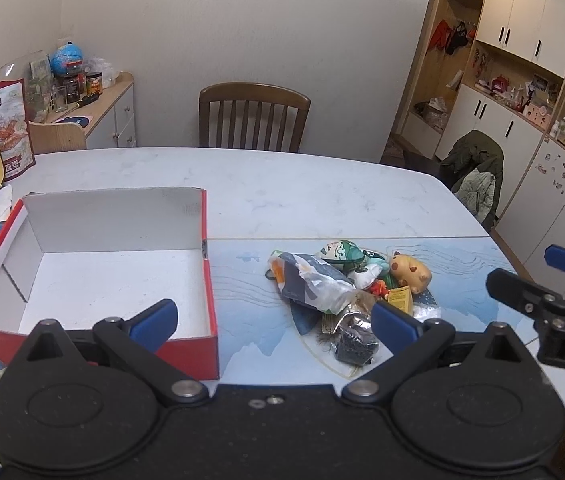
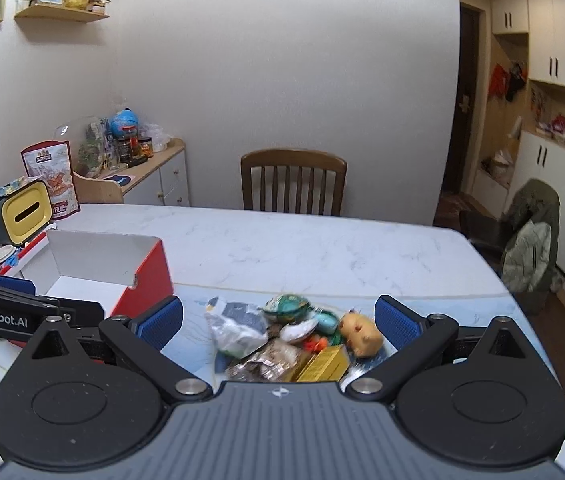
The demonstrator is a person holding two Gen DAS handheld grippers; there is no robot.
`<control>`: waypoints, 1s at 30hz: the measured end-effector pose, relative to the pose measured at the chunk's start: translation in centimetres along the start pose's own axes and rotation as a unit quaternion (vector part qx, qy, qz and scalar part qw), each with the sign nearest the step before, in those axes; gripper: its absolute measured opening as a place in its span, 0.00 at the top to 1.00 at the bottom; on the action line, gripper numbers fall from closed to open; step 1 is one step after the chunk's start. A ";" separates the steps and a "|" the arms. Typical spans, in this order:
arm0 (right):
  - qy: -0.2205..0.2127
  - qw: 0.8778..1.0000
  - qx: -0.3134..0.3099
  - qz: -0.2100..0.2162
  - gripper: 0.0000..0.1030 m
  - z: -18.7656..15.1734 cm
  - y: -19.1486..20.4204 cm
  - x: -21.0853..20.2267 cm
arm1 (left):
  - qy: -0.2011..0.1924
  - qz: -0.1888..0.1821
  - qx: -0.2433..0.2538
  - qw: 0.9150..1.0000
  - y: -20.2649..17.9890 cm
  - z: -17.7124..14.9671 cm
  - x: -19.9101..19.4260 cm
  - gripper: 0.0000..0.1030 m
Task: Organize objects
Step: 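Reach both tools toward the pile of items on the table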
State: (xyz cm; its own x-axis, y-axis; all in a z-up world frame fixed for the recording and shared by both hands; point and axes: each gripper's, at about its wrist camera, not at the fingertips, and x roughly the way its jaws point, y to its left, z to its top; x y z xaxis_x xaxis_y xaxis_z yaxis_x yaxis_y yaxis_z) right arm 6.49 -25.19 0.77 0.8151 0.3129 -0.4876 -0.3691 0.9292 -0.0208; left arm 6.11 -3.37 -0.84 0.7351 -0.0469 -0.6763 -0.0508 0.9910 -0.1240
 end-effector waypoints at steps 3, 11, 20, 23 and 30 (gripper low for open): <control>0.005 1.000 -0.013 0.010 0.00 0.0 -1.8 1.0 | 0.003 0.003 0.008 1.000 -0.6 0.3 1.1 0.01; 0.019 0.999 -0.035 0.013 0.00 -1.0 -6.4 4.4 | 0.024 0.015 -0.008 1.000 -1.9 1.0 5.1 0.01; 0.055 0.997 -0.046 0.018 0.03 -2.2 -10.5 10.6 | 0.063 0.028 -0.035 0.997 -3.4 3.2 11.9 0.01; 0.065 0.996 -0.052 0.018 0.03 -2.4 -11.4 13.1 | 0.078 0.039 -0.035 0.996 -3.7 3.6 14.3 0.01; 0.097 0.993 -0.056 0.032 0.07 -3.3 -13.1 18.5 | 0.125 0.045 -0.043 0.990 -3.8 3.7 19.2 0.01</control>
State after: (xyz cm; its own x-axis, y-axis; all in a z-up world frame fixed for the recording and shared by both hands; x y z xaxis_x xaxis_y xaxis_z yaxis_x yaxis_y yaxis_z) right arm 24.91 -32.22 -10.84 0.6909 0.3164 -0.6501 -0.4733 0.8776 -0.0759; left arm 22.92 -7.52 -10.61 0.5355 0.0005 -0.8445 -0.1743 0.9785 -0.1100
